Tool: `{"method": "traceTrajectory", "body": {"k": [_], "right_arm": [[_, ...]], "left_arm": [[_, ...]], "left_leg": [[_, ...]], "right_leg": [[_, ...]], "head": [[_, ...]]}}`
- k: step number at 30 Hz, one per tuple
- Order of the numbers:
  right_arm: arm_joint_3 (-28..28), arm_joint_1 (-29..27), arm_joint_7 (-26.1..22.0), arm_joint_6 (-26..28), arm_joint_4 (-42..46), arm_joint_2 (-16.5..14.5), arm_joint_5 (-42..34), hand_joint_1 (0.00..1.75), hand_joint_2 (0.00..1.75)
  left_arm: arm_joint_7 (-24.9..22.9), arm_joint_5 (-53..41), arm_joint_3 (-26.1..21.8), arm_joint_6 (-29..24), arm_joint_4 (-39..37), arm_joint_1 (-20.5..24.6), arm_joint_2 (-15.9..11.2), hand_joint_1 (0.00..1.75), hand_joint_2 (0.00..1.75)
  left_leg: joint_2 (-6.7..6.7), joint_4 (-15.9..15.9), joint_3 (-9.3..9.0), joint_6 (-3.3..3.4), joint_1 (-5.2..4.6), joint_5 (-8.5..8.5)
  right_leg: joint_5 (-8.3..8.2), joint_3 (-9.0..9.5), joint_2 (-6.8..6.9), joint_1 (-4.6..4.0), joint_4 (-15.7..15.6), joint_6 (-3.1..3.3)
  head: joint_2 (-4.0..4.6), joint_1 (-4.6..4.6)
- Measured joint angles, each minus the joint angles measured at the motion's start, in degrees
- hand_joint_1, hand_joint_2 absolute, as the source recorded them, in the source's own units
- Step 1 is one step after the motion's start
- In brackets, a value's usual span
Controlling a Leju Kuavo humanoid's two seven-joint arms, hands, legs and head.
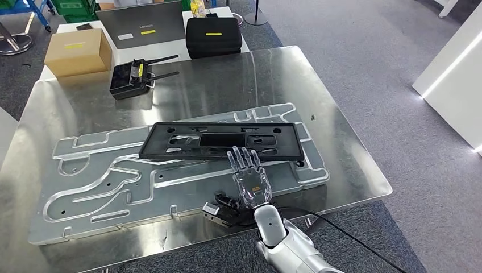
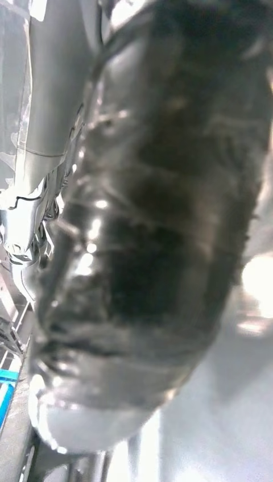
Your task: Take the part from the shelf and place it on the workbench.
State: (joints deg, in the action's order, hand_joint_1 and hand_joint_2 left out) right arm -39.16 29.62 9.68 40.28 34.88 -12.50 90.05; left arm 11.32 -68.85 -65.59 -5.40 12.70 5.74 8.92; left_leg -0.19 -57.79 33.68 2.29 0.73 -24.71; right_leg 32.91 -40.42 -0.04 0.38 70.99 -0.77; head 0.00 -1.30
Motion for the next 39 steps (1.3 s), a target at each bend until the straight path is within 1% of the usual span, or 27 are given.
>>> {"method": "traceTrajectory", "body": {"k": [1, 2, 3, 6, 7, 8, 11, 13, 15, 16, 17, 18, 19, 20, 22, 23, 25, 27, 28, 30, 31, 32, 33, 34, 36, 38, 39], "right_arm": [[0.0, -0.1, 0.0, 0.0, -0.1, 0.0, 0.0, 0.0, 0.0], [0.0, -0.2, 0.0, 0.0, -0.2, 0.0, 0.0, 0.0, 0.0], [0.0, -0.2, 0.0, 0.0, -0.2, 0.0, 0.0, 0.0, 0.0], [0.0, -0.3, 0.0, 0.0, -0.3, -0.1, 0.0, 0.0, 0.0], [0.1, -0.2, 0.0, 0.0, -0.3, -0.1, 0.0, 0.0, 0.0], [0.1, -0.2, 0.0, 0.0, -0.3, -0.2, 0.0, 0.0, 0.0], [0.1, -0.2, 0.1, 0.0, -0.3, -0.3, 0.1, 0.0, 0.0], [0.1, -0.2, 0.1, 0.0, -0.3, -0.5, 0.1, 0.0, 0.0], [0.1, -0.3, 0.1, 0.0, -0.4, -0.6, 0.1, 0.0, 0.0], [0.1, -0.3, 0.1, 0.0, -0.4, -0.6, 0.1, 0.0, 0.0], [0.1, -0.4, 0.1, 0.0, -0.4, -0.6, 0.1, 0.0, 0.0], [0.1, -0.4, 0.4, 0.0, -0.4, -0.6, 0.1, 0.0, 0.0], [0.0, -0.4, 1.4, 0.0, -0.4, -0.6, 0.1, 0.0, 0.0], [-0.3, -0.4, 3.3, 0.0, -0.2, -0.5, 0.1, 0.0, 0.0], [-2.3, 0.0, 10.5, 0.0, 1.2, 0.1, 0.1, 0.0, 0.0], [-4.2, 0.5, 15.2, 0.0, 2.4, 0.7, 0.1, 0.0, 0.0], [-9.5, 3.1, 21.9, 0.0, 5.2, 2.7, 0.1, 0.0, 0.0], [-14.8, 6.7, 23.5, 0.0, 7.7, 5.2, 0.1, 0.0, 0.0], [-16.8, 8.3, 23.5, 0.0, 8.7, 6.4, 0.1, 0.0, 0.0], [-19.4, 10.8, 23.5, 0.0, 9.9, 8.2, 0.1, 0.0, 0.0], [-20.5, 11.8, 23.5, 0.0, 10.2, 9.0, 0.1, 0.0, 0.0], [-21.3, 12.4, 23.5, 0.0, 10.5, 9.6, 0.1, 0.0, 0.0], [-22.0, 12.8, 23.5, 0.0, 10.8, 10.2, 0.1, 0.0, 0.0], [-22.4, 13.0, 23.5, 0.0, 11.1, 10.7, 0.1, 0.0, 0.0], [-22.8, 13.1, 23.5, 0.0, 12.0, 11.7, 0.1, 0.0, 0.0], [-22.8, 13.0, 23.5, 0.0, 13.1, 12.9, 0.1, 0.0, 0.0], [-22.7, 12.9, 23.5, 0.0, 13.7, 13.5, 0.1, 0.0, 0.0]], "left_arm": [[0.0, 0.0, 0.0, 0.1, 0.0, 0.0, 0.0, 0.0, 0.0], [0.0, 0.0, 0.0, 0.3, 0.0, 0.0, -0.1, 0.0, 0.0], [-0.1, 0.0, 0.0, 0.4, 0.0, 0.0, -0.1, 0.0, 0.0], [-0.1, 0.0, 0.0, 0.7, 0.0, 0.0, -0.1, 0.0, 0.0], [-0.2, 0.0, 0.0, 0.7, 0.0, 0.0, -0.1, 0.0, 0.0], [-0.2, 0.0, 0.0, 0.7, 0.0, 0.0, -0.1, 0.0, 0.0], [-0.2, 0.0, 0.0, 0.7, 0.0, -0.1, -0.1, 0.0, 0.0], [-0.2, 0.0, -0.1, 0.7, 0.0, -0.2, -0.1, 0.0, 0.0], [-0.3, 0.0, -0.1, 0.7, 0.0, -0.3, -0.1, 0.0, 0.0], [-0.3, 0.0, -0.1, 0.7, 0.0, -0.3, -0.1, 0.0, 0.0], [-0.3, 0.0, -0.1, 0.7, 0.0, -0.2, -0.1, 0.0, 0.0], [-0.3, 0.0, -0.1, 0.7, 0.0, -0.2, -0.2, 0.0, 0.0], [-0.4, 0.0, -0.1, 0.7, 0.0, -0.2, -0.2, 0.0, 0.0], [-0.5, 0.0, -0.1, 0.7, 0.0, -0.2, -0.2, 0.0, 0.0], [-0.8, 0.0, -0.1, 0.7, 0.0, 0.0, -0.2, 0.0, 0.0], [-0.9, 0.0, -0.1, 0.7, 0.0, 0.1, -0.2, 0.0, 0.0], [-1.1, 0.0, -0.1, 0.6, 0.0, 0.1, -0.2, 0.0, 0.0], [-1.4, 0.0, -0.1, 0.6, 0.0, 0.2, -0.1, 0.0, 0.0], [-1.4, 0.0, -0.1, 0.6, 0.0, 0.2, -0.1, 0.0, 0.0], [-1.6, 0.0, -0.1, 0.6, 0.0, 0.3, -0.1, 0.0, 0.0], [-1.6, 0.0, -0.1, 0.6, 0.0, 0.3, -0.1, 0.0, 0.0], [-1.6, 0.0, -0.2, 0.7, 0.0, 0.3, -0.2, 0.0, 0.0], [-1.6, 0.0, -0.2, 0.7, 0.0, 0.2, -0.2, 0.0, 0.0], [-1.6, 0.0, -0.2, 0.7, 0.0, 0.2, -0.2, 0.0, 0.0], [-1.6, 0.0, -0.2, 0.9, 0.0, 0.2, -0.2, 0.0, 0.0], [-1.6, -0.1, -0.2, 1.0, 0.0, 0.2, -0.2, 0.0, 0.0], [-1.7, -0.1, -0.2, 1.1, 0.0, 0.2, -0.2, 0.0, 0.0]], "left_leg": [[-0.02, -0.1, 0.72, -0.02, -0.08, 0.47], [-0.03, -0.2, 1.43, -0.08, -0.14, 0.92], [-0.03, -0.3, 2.09, -0.17, -0.18, 1.33], [0.04, -0.6, 3.47, -0.73, -0.24, 2.47], [0.06, -0.6, 3.62, -1.05, -0.25, 2.84], [0.07, -0.6, 3.68, -1.4, -0.21, 3.23], [0.14, -0.4, 4.19, -2.48, -0.05, 3.75], [0.23, -3.3, 5.62, -2.98, 0.0, 0.07], [0.23, -10.4, 7.55, -3.31, 0.06, -5.74], [0.22, -14.0, 8.14, -3.45, 0.07, -7.39], [0.21, -16.4, 8.11, -3.54, 0.07, -7.72], [0.21, -17.0, 7.13, -3.57, 0.07, -6.84], [0.21, -15.3, 5.03, -3.53, 0.07, -5.3], [0.21, -11.8, 2.06, -3.45, 0.07, -4.09], [0.28, -3.6, -4.0, -3.07, -0.12, -4.29], [0.34, -1.1, -5.6, -2.81, -0.24, -4.95], [0.34, 0.3, -5.83, -2.0, -0.42, -5.14], [-0.09, 0.3, -4.88, -1.02, -0.34, -3.99], [-0.28, 0.4, -4.22, -0.48, -0.25, -3.25], [-0.42, 0.3, -2.51, 0.15, -0.32, -1.78], [-0.42, 0.3, -1.52, 0.26, -0.37, -1.04], [-0.41, 0.3, -0.54, 0.23, -0.43, -0.32], [-0.4, 0.2, 0.45, 0.16, -0.5, 0.38], [-0.38, 0.1, 1.38, 0.06, -0.56, 1.04], [-0.34, -0.1, 2.96, -0.27, -0.69, 2.23], [-0.33, -0.3, 3.8, -0.8, -0.71, 3.26], [-0.34, -0.2, 3.97, -1.11, -0.62, 3.77]], "right_leg": [[1.49, -0.7, 0.0, 0.03, 3.1, -0.1], [1.88, -0.52, 0.01, 0.05, 4.6, -0.14], [1.17, 0.8, 0.01, 0.04, 3.7, -0.08], [-2.05, 9.09, 0.0, -0.19, -7.8, 0.62], [-2.51, 10.93, -0.03, -0.37, -10.8, 0.9], [-2.59, 11.76, -0.05, -0.58, -12.3, 1.15], [-4.03, 10.91, 0.07, -0.59, -13.2, 2.16], [-5.62, 9.56, 0.22, -0.22, -13.6, 3.01], [-6.97, 7.9, 0.29, -0.27, -13.6, 3.35], [-7.61, 7.02, 0.33, -0.32, -13.5, 3.32], [-8.23, 6.13, 0.39, -0.36, -13.5, 3.26], [-8.85, 5.22, 0.43, -0.37, -13.3, 3.15], [-9.43, 4.34, 0.44, -0.35, -13.2, 3.0], [-9.92, 3.6, 0.44, -0.31, -12.9, 2.8], [-10.73, 2.48, 0.43, -0.41, -12.3, 2.24], [-11.12, 2.21, 0.46, -0.46, -12.0, 1.91], [-12.12, 1.84, 0.41, -0.49, -12.0, 1.19], [-11.08, 1.07, 0.19, -0.31, -11.0, 0.61], [-8.93, 0.4, 0.11, -0.25, -9.2, 0.36], [-3.02, -1.25, 0.08, -0.09, -2.7, 0.02], [-0.95, -1.89, 0.07, -0.05, 0.9, -0.12], [-0.3, -2.04, 0.08, -0.02, 3.5, -0.19], [-0.93, -1.41, 0.08, 0.0, 4.6, -0.17], [-2.42, 0.19, 0.08, 0.0, 3.7, -0.04], [-4.32, 5.98, 0.05, -0.19, -3.2, 0.61], [-3.34, 11.09, 0.03, -0.59, -10.9, 1.22], [-2.73, 12.16, 0.03, -0.85, -12.9, 1.4]], "head": [[0.0, 0.01], [0.0, 0.01], [0.0, 0.0], [0.0, 0.03], [0.0, 0.01], [0.0, 0.01], [0.0, -0.06], [0.0, -0.01], [0.0, 0.05], [0.0, 0.05], [0.0, 0.04], [0.0, 0.05], [0.0, 0.05], [0.0, 0.07], [0.0, 0.05], [0.0, 0.03], [0.0, -0.03], [-0.01, -0.03], [-0.01, -0.04], [0.0, -0.04], [0.0, -0.03], [0.0, -0.03], [0.0, -0.02], [0.0, -0.03], [0.0, -0.02], [0.0, -0.01], [0.0, -0.01]]}}
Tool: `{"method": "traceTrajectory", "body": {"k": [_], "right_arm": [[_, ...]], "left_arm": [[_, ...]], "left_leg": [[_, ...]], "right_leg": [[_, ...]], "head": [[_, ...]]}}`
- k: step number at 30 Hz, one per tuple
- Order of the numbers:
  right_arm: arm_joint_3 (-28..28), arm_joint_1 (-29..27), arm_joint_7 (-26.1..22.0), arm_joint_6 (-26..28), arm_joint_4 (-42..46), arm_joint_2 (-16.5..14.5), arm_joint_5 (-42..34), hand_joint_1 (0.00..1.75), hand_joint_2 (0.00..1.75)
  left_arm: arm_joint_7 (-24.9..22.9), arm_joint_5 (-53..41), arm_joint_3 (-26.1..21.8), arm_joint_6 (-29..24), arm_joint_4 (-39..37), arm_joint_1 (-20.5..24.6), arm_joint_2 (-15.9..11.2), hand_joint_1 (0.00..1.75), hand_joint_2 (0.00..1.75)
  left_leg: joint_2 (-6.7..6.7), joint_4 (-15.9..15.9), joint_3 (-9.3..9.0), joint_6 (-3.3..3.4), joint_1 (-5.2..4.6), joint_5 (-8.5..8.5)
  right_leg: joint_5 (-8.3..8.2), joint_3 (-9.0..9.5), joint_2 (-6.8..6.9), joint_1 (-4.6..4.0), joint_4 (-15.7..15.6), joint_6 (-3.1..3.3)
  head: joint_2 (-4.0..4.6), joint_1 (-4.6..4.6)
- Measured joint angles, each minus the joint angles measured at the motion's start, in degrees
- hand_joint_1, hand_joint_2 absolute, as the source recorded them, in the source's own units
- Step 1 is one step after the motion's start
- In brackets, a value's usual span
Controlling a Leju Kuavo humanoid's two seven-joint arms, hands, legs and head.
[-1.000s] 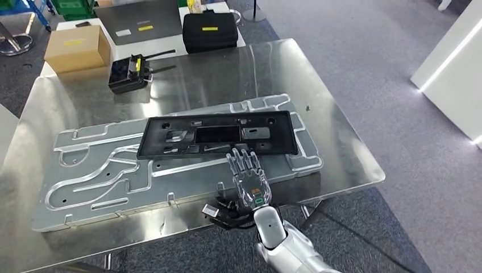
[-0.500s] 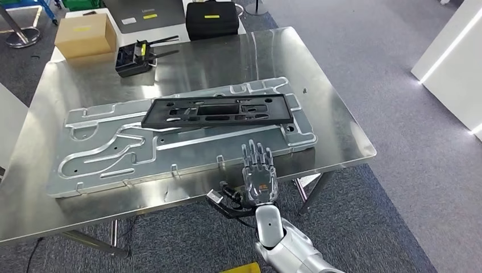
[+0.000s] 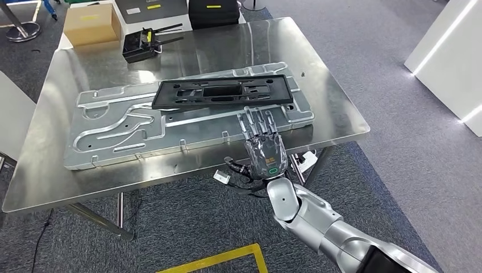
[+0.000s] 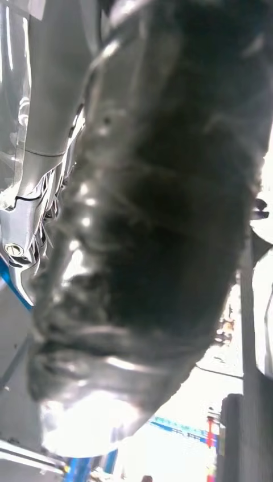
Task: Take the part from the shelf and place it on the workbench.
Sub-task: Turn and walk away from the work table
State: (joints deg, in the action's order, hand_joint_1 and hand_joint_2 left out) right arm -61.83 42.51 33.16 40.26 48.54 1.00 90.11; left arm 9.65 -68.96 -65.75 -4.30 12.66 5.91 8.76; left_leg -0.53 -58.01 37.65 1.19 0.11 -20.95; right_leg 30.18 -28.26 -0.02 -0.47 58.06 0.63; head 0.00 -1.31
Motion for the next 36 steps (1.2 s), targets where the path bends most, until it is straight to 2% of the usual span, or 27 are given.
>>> {"method": "traceTrajectory", "body": {"k": [2, 3, 4, 5, 7, 8, 9, 10, 12, 14, 15, 17, 18, 19, 20, 22, 23, 24, 25, 26, 27, 29, 30, 31, 33, 34, 36], "right_arm": [[0.5, -0.7, 0.0, 0.0, 0.8, 1.2, 0.0, 0.0, 0.0], [0.8, -1.1, 0.0, 0.0, 1.2, 1.8, 0.0, 0.0, 0.0], [1.2, -1.5, 0.0, 0.0, 1.5, 2.2, 0.0, 0.0, 0.0], [1.6, -2.0, 0.0, 0.0, 1.8, 2.6, -0.1, 0.0, 0.0], [2.4, -3.1, 0.0, 0.0, 2.3, 3.2, -0.1, 0.0, 0.0], [2.7, -3.8, 0.0, 0.0, 2.5, 3.6, -0.1, 0.0, 0.0], [3.0, -4.5, 0.0, 0.0, 2.7, 4.0, -0.1, 0.0, 0.0], [3.3, -5.0, 0.0, 0.0, 2.8, 4.3, -0.1, 0.0, 0.0], [3.7, -5.7, 0.0, 0.0, 3.2, 4.8, -0.1, 0.0, 0.0], [4.2, -6.0, 0.0, 0.0, 3.7, 5.2, -0.1, 0.0, 0.0], [4.4, -6.3, 0.0, 0.0, 3.9, 5.4, -0.1, 0.0, 0.0], [5.1, -7.6, 0.0, 0.0, 4.3, 5.5, -0.1, 0.0, 0.0], [5.7, -8.7, 0.0, 0.0, 4.5, 5.6, -0.1, 0.0, 0.0], [6.6, -10.4, -0.1, 0.0, 4.9, 5.4, -0.1, 0.0, 0.0], [8.2, -12.6, -0.6, 0.0, 5.4, 5.1, -0.1, 0.0, 0.0], [14.3, -18.6, -4.2, 0.0, 6.2, 3.2, -0.9, 0.0, 0.0], [19.0, -21.7, -8.4, 0.0, 6.2, 1.8, -1.8, 0.0, 0.0], [24.5, -24.4, -14.5, 0.0, 5.9, 0.3, -3.3, 0.0, 0.0], [30.8, -26.4, -21.7, 0.0, 4.9, -1.3, -5.7, 0.0, 0.0], [37.3, -27.6, -28.7, 0.0, 3.1, -2.7, -8.7, 0.0, 0.0], [43.7, -28.4, -34.6, 0.0, 0.7, -3.9, -12.3, 0.0, 0.0], [55.8, -28.9, -42.4, 0.0, -5.4, -5.4, -20.6, 0.0, 0.0], [61.1, -29.0, -45.0, -0.1, -8.5, -5.9, -24.4, 0.0, 0.0], [65.8, -29.2, -47.0, -0.5, -11.6, -6.1, -27.7, 0.0, 0.0], [73.8, -29.7, -48.8, -2.6, -16.8, -6.3, -33.0, 0.0, 0.0], [77.3, -30.0, -48.8, -4.4, -18.9, -6.3, -35.6, 0.0, 0.0], [83.8, -31.0, -47.8, -8.9, -22.6, -6.3, -40.5, 0.0, 0.0]], "left_arm": [[-0.1, -0.1, 0.0, 0.2, 0.0, -0.1, -0.1, 0.0, 0.0], [-0.1, -0.1, 0.0, 0.2, 0.0, -0.2, -0.2, 0.0, 0.0], [-0.2, -0.1, 0.0, 0.3, 0.0, -0.3, -0.3, 0.0, 0.0], [-0.2, -0.1, 0.0, 0.3, 0.0, -0.4, -0.4, 0.0, 0.0], [-0.3, -0.1, 0.0, 0.4, 0.0, -0.4, -0.4, 0.0, 0.0], [-0.3, 0.0, 0.0, 0.4, 0.0, -0.4, -0.5, 0.0, 0.0], [-0.3, 0.0, 0.0, 0.4, 0.0, -0.4, -0.5, 0.0, 0.0], [-0.3, 0.0, -0.1, 0.4, 0.0, -0.5, -0.6, 0.0, 0.0], [-0.4, 0.1, -0.1, 0.4, 0.0, -0.4, -0.8, 0.0, 0.0], [-0.3, 0.2, -0.1, 0.4, 0.0, -0.3, -1.0, 0.0, 0.0], [-0.3, 0.3, -0.1, 0.4, 0.0, -0.2, -1.1, 0.0, 0.0], [-0.3, 0.5, -0.2, 0.5, 0.0, -0.2, -1.1, 0.0, 0.0], [-0.3, 0.8, -0.4, 0.6, 0.0, -0.2, -1.1, 0.0, 0.0], [-0.3, 1.1, -0.6, 0.7, 0.0, -0.2, -1.1, 0.0, 0.0], [-0.4, 1.4, -0.9, 0.8, 0.0, -0.3, -1.2, 0.0, 0.0], [-0.5, 2.0, -1.6, 1.1, 0.0, -0.5, -1.4, 0.0, 0.0], [-0.5, 2.3, -1.9, 1.3, 0.0, -0.7, -1.6, 0.0, 0.0], [-0.7, 2.6, -2.3, 1.4, 0.0, -0.8, -1.8, 0.0, 0.0], [-0.9, 2.9, -2.7, 1.5, 0.0, -1.0, -1.9, 0.0, 0.0], [-1.1, 3.2, -3.1, 1.6, 0.0, -1.1, -2.0, 0.0, 0.0], [-1.4, 3.4, -3.5, 1.7, 0.0, -1.2, -2.1, 0.0, 0.0], [-2.0, 3.9, -4.2, 1.9, 0.0, -1.5, -2.1, 0.0, 0.0], [-2.2, 4.1, -4.6, 2.0, 0.0, -1.8, -2.2, 0.0, 0.0], [-2.4, 4.3, -4.9, 2.1, 0.0, -2.1, -2.2, 0.0, 0.0], [-2.7, 4.4, -5.5, 2.5, 0.0, -2.6, -2.3, 0.0, 0.0], [-2.8, 4.5, -5.8, 2.7, 0.0, -2.7, -2.3, 0.0, 0.0], [-3.0, 4.4, -6.1, 3.2, 0.0, -2.8, -2.5, 0.0, 0.0]], "left_leg": [[0.06, 0.2, 0.23, -0.62, 0.24, 0.75], [0.14, -0.3, 0.61, -0.88, 0.34, 0.01], [0.22, -1.7, 1.21, -1.11, 0.39, -1.81], [0.26, -4.2, 2.03, -1.29, 0.49, -4.63], [0.28, -11.4, 3.7, -1.64, 0.55, -10.05], [0.28, -14.6, 4.04, -1.78, 0.57, -11.09], [0.27, -16.4, 3.68, -1.88, 0.58, -10.71], [0.27, -16.3, 2.46, -1.93, 0.58, -9.36], [0.28, -10.4, -2.96, -1.8, 0.57, -7.19], [0.36, -2.5, -8.6, -1.41, 0.35, -8.21], [0.41, -0.3, -9.95, -1.15, 0.18, -9.01], [0.43, 0.7, -9.74, -0.39, 0.13, -8.68], [0.33, 0.9, -9.36, 0.05, 0.23, -8.07], [0.23, 1.0, -8.86, 0.59, 0.35, -7.32], [0.16, 1.2, -8.22, 1.04, 0.48, -6.56], [0.25, 1.1, -6.57, 1.47, 0.4, -5.19], [0.33, 1.0, -5.64, 1.43, 0.34, -4.55], [0.37, 0.9, -4.62, 1.35, 0.25, -3.92], [0.39, 0.7, -3.57, 1.26, 0.15, -3.29], [0.4, 0.5, -2.56, 1.17, 0.06, -2.68], [0.45, 0.4, -1.71, 1.07, -0.01, -2.09], [0.67, 0.1, -0.72, 0.61, -0.13, -1.09], [0.72, 0.1, -0.6, 0.27, -0.06, -0.62], [0.72, 0.3, -0.53, -0.13, 0.04, -0.1], [0.66, 0.4, -0.22, -0.81, 0.28, 0.09], [0.66, -0.4, 0.25, -1.02, 0.33, -1.15], [0.68, -5.2, 1.7, -1.32, 0.46, -6.76]], "right_leg": [[-0.8, -0.29, 0.16, -0.09, -0.9, 0.35], [-1.46, -0.7, 0.27, -0.01, -1.2, 0.69], [-2.25, -1.29, 0.38, 0.14, -1.4, 1.05], [-3.03, -1.97, 0.44, 0.25, -1.5, 1.33], [-4.47, -3.76, 0.44, 0.24, -1.4, 1.55], [-5.15, -4.73, 0.51, 0.22, -1.3, 1.49], [-5.8, -5.75, 0.6, 0.22, -1.1, 1.39], [-6.43, -6.79, 0.68, 0.25, -0.9, 1.27], [-7.57, -8.74, 0.67, 0.3, -0.3, 0.9], [-8.54, -9.95, 0.65, 0.24, 0.3, 0.34], [-9.02, -10.17, 0.7, 0.22, 0.4, 0.02], [-9.99, -10.32, 0.8, 0.22, 0.2, -0.61], [-9.57, -10.56, 0.69, 0.29, 0.5, -0.92], [-8.01, -11.0, 0.54, 0.36, 1.5, -1.2], [-5.34, -11.66, 0.36, 0.47, 3.7, -1.45], [0.73, -13.14, 0.14, 0.75, 10.6, -1.81], [2.23, -13.58, 0.11, 0.86, 14.0, -1.95], [2.25, -13.41, 0.1, 0.97, 16.1, -2.03], [1.15, -12.36, 0.11, 1.08, 16.4, -2.05], [-0.35, -10.29, 0.12, 1.18, 14.7, -1.98], [-1.3, -7.25, 0.14, 1.21, 11.2, -1.78], [-0.55, -1.11, 0.24, 0.91, 2.8, -1.26], [0.12, 0.66, 0.26, 0.64, 0.0, -1.04], [0.4, 1.31, 0.26, 0.36, -1.4, -0.89], [-0.8, 0.64, 0.31, 0.38, -2.0, -0.39], [-1.49, 0.13, 0.41, 0.51, -2.3, 0.01], [-2.86, -1.19, 0.63, 0.67, -2.5, 0.65]], "head": [[0.0, -0.02], [0.0, -0.01], [0.0, 0.02], [0.0, 0.05], [0.0, 0.1], [0.0, 0.1], [0.0, 0.1], [0.0, 0.11], [0.0, 0.13], [0.0, 0.11], [0.0, 0.09], [0.0, 0.05], [0.0, 0.03], [0.0, 0.03], [0.0, 0.0], [0.0, 0.0], [0.0, 0.01], [0.0, 0.02], [0.0, 0.03], [0.0, 0.03], [0.0, 0.03], [0.0, 0.04], [0.0, 0.02], [-0.01, 0.02], [-0.01, -0.04], [-0.01, 0.02], [0.0, 0.13]]}}
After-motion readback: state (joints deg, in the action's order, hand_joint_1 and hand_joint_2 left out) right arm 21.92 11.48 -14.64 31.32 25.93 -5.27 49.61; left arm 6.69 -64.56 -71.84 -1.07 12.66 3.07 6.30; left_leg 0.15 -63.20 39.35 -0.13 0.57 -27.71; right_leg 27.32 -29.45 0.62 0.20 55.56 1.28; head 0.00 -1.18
